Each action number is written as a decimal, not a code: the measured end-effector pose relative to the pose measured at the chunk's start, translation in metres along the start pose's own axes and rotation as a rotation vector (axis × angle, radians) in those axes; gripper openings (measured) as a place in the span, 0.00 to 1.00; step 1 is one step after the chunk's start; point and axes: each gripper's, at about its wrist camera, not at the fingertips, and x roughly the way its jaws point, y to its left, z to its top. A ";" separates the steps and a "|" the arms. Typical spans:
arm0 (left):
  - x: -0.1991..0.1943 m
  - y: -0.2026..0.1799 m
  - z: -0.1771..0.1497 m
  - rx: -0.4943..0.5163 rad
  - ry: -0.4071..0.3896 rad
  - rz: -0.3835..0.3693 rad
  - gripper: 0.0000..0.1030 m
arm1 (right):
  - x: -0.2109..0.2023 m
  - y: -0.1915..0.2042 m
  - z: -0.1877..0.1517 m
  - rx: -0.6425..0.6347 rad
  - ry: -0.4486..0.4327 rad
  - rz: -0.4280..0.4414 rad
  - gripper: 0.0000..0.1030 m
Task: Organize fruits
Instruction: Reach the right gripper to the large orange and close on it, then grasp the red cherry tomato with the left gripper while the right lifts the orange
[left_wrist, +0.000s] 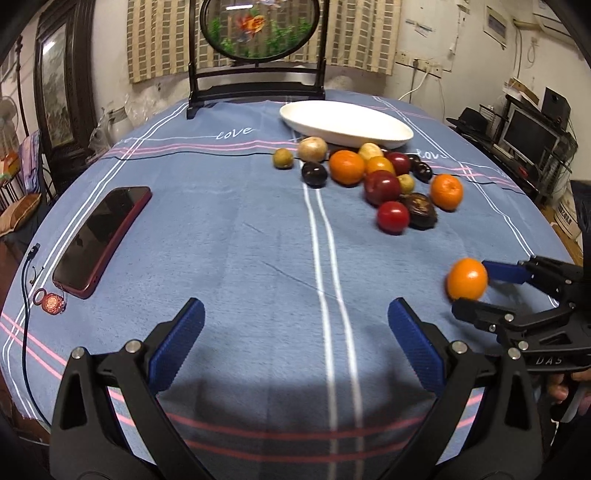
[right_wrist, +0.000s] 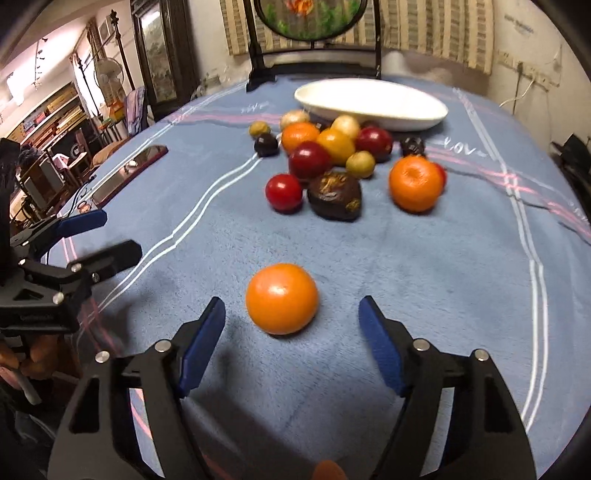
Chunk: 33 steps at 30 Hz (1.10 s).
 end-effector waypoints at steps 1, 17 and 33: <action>0.002 0.001 0.002 -0.002 0.003 -0.003 0.98 | 0.003 0.001 0.001 -0.010 0.010 0.006 0.60; 0.061 -0.063 0.064 0.184 0.075 -0.184 0.50 | -0.018 -0.080 -0.005 0.223 -0.075 0.091 0.38; 0.103 -0.080 0.071 0.194 0.171 -0.234 0.34 | -0.018 -0.076 0.001 0.201 -0.073 0.150 0.38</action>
